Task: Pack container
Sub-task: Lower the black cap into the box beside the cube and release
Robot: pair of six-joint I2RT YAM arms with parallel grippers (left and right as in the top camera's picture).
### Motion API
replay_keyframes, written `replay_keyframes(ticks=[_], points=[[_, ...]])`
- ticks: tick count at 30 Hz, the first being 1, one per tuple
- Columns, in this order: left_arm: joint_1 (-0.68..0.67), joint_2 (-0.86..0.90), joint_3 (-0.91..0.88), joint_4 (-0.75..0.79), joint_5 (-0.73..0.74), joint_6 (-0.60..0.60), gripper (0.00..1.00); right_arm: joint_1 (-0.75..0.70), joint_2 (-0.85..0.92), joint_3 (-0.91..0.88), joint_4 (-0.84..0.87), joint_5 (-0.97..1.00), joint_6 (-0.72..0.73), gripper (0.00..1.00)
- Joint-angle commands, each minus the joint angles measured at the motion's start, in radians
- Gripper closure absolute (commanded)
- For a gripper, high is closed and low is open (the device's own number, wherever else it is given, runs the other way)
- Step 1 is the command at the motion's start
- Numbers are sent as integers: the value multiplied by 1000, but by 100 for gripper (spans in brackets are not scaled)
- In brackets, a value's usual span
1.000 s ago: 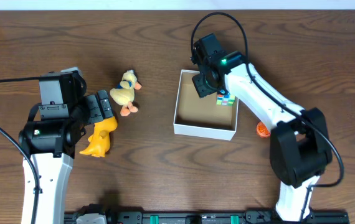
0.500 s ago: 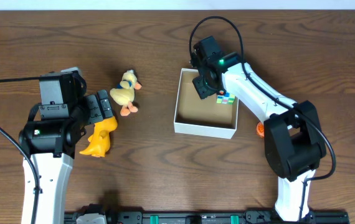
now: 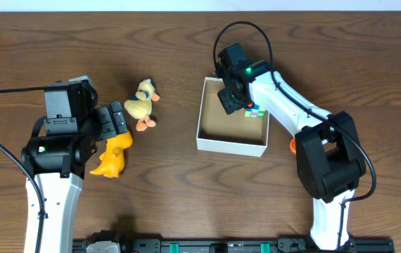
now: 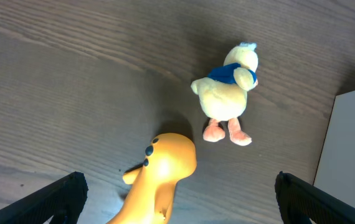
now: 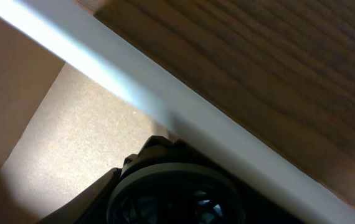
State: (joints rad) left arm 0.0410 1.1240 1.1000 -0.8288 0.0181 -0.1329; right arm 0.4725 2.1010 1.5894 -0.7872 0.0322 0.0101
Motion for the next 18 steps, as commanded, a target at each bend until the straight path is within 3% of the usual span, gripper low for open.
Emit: replay_keyframes(ticks=[1,2,4,9,12,18], points=[[-2,0,21,-1,-12,8,2,-5,13,0,-3,1,-16,62],[-2,0,21,-1,-12,8,2,-5,13,0,-3,1,-16,60],[-2,0,21,-1,-12,9,2,-5,13,0,-5,1,-16,44],[-2,0,21,-1,-12,9,2,-5,13,0,-8,1,-16,41],[-2,0,21,-1,-12,9,2,-5,13,0,-10,1,-16,31],[-2,0,21,-1,-12,9,2,-5,13,0,-10,1,-15,30]])
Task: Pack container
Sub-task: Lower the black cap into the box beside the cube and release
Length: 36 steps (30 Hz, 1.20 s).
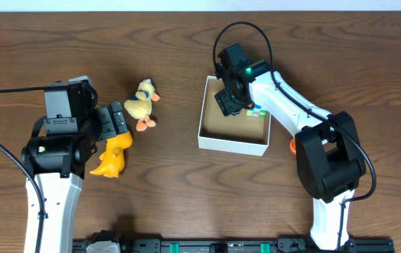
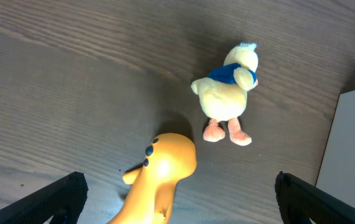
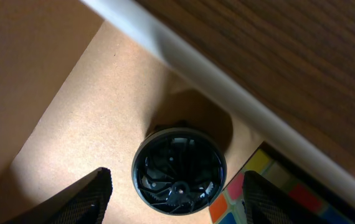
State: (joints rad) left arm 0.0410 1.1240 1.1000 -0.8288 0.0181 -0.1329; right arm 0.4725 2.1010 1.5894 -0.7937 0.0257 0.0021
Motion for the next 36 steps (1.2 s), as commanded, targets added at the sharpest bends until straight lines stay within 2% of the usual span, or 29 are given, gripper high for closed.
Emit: replay_keyframes(ticks=[1,4,6,9,13,15,28,36], points=[[-2,0,21,-1,-12,9,2,-5,13,0,-3,7,-8,30],[-2,0,21,-1,-12,9,2,-3,12,1,4,8,-8,30],[-2,0,21,-1,-12,9,2,-1,8,5,8,8,-8,34],[-2,0,21,-1,-12,9,2,4,-11,15,8,8,-8,48],[-2,0,21,-1,-12,9,2,24,-46,23,6,-6,-30,79],[-2,0,21,-1,-12,9,2,38,-59,23,-3,-32,-38,85],[-2,0,21,-1,-12,9,2,107,-57,17,-133,-90,-75,84],[-2,0,21,-2,-12,8,2,79,-22,-27,-97,-83,-66,85]])
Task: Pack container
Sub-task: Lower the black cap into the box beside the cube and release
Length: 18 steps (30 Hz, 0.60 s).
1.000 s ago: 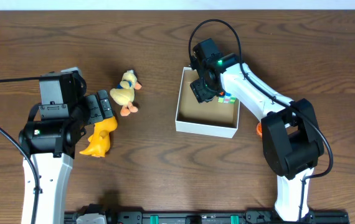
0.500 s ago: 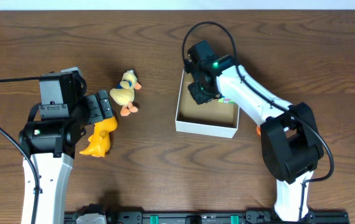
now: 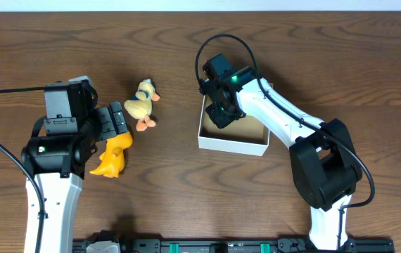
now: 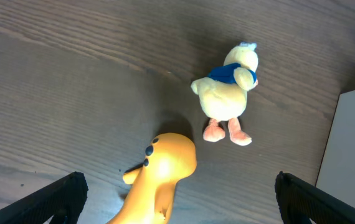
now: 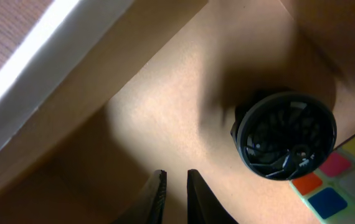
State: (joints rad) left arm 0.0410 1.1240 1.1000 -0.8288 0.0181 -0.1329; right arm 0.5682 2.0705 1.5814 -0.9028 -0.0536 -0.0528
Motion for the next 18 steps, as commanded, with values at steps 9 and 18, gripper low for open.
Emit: replay_keyframes(ticks=[9,18], points=[[-2,0,21,-2,-12,9,2,-34,67,-30,77,55,16,85],[-2,0,21,-1,-12,9,2,-34,68,-30,111,145,23,79]])
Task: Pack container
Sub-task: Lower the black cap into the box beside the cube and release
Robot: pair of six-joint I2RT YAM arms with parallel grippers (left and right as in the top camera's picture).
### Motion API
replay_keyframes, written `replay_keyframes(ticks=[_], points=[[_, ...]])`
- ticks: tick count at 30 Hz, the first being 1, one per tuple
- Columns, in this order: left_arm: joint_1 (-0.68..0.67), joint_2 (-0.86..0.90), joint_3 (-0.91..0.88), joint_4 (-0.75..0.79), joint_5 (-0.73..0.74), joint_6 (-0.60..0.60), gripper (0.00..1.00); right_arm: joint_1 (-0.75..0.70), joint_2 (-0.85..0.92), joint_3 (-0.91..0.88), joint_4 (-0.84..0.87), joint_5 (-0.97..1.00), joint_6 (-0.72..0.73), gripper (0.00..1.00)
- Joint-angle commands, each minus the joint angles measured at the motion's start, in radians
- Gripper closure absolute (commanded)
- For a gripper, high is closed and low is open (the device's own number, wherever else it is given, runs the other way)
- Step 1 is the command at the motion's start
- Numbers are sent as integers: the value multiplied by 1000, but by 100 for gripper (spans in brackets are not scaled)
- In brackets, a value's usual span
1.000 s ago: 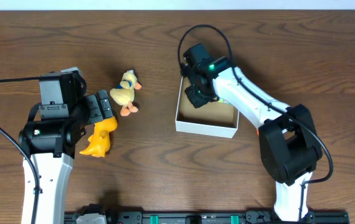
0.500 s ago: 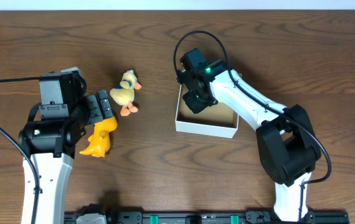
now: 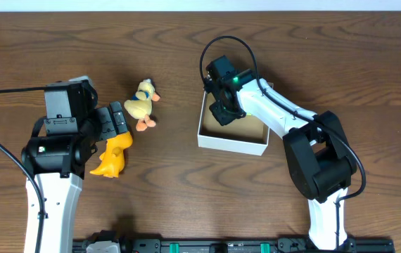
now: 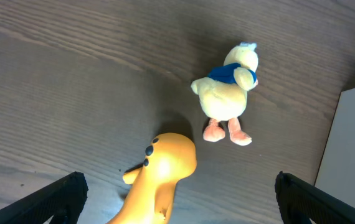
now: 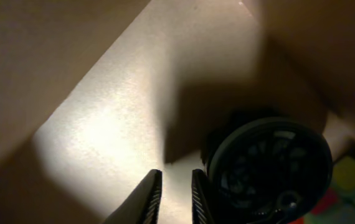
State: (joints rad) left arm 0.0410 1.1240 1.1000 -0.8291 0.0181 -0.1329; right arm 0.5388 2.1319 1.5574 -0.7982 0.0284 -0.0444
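Note:
The white box (image 3: 232, 144) with a brown floor stands at the table's middle. On its floor lie a black round thing (image 5: 268, 165) and a many-coloured cube (image 5: 345, 180). My right gripper (image 5: 176, 196) is down inside the box (image 5: 103, 130), shut with nothing between its fingers, just left of the black thing. A yellow plush duck (image 4: 227, 93) and an orange toy animal (image 4: 162, 180) lie on the table left of the box. My left gripper (image 4: 177, 202) hangs open above the orange toy (image 3: 111, 158), its fingers wide on either side.
The box's white wall (image 4: 352, 149) shows at the right edge of the left wrist view. The duck (image 3: 142, 104) lies between the left arm and the box. Dark wood table (image 3: 186, 204) surrounds everything.
My right gripper, still shut, sits lower in the box and closer to the black round thing, which looks larger. The left arm, duck and orange toy have not moved.
First the black round thing sat right at my right gripper's jaws over the box's far wall. Then the jaws were wide open and it lay on the box floor beside the cube. Later the gripper was shut at the box's left side, and now lower.

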Motion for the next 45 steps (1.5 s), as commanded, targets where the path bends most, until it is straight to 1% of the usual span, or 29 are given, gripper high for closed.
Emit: replay_keyframes(ticks=[1,4,8,17,24,28,32,35,36,37,38,40,41,44,45], points=[[-2,0,21,-1,-12,9,2,-5,6,-6,10,71,15,79],[-2,0,21,-1,-12,9,2,-6,6,-6,20,75,21,78],[-2,0,21,-1,-12,9,2,-6,6,-6,38,103,65,77],[-2,0,21,-1,-12,9,2,-6,6,-6,49,106,66,75],[-2,0,21,-1,-12,9,2,10,-11,0,18,95,66,74],[-2,0,21,-1,-12,9,2,11,-92,24,-37,95,70,73],[-2,0,21,-1,-12,9,2,-18,-234,33,-55,100,95,72],[-2,0,21,0,-12,9,2,-81,-379,33,-68,103,145,70],[-2,0,21,-1,-12,8,2,-110,-420,33,-77,103,172,60],[-2,0,21,-1,-12,8,2,-142,-454,33,-92,103,206,47],[-2,0,21,-1,-12,8,2,-182,-489,33,-112,101,243,41],[-2,0,21,0,-12,8,2,-264,-539,33,-161,69,309,41],[-2,0,21,-1,-12,8,2,-311,-558,33,-195,49,350,38],[-2,0,21,0,-12,8,2,-418,-578,32,-323,35,489,27],[-2,0,21,-1,-12,8,2,-447,-578,32,-375,35,529,20]])
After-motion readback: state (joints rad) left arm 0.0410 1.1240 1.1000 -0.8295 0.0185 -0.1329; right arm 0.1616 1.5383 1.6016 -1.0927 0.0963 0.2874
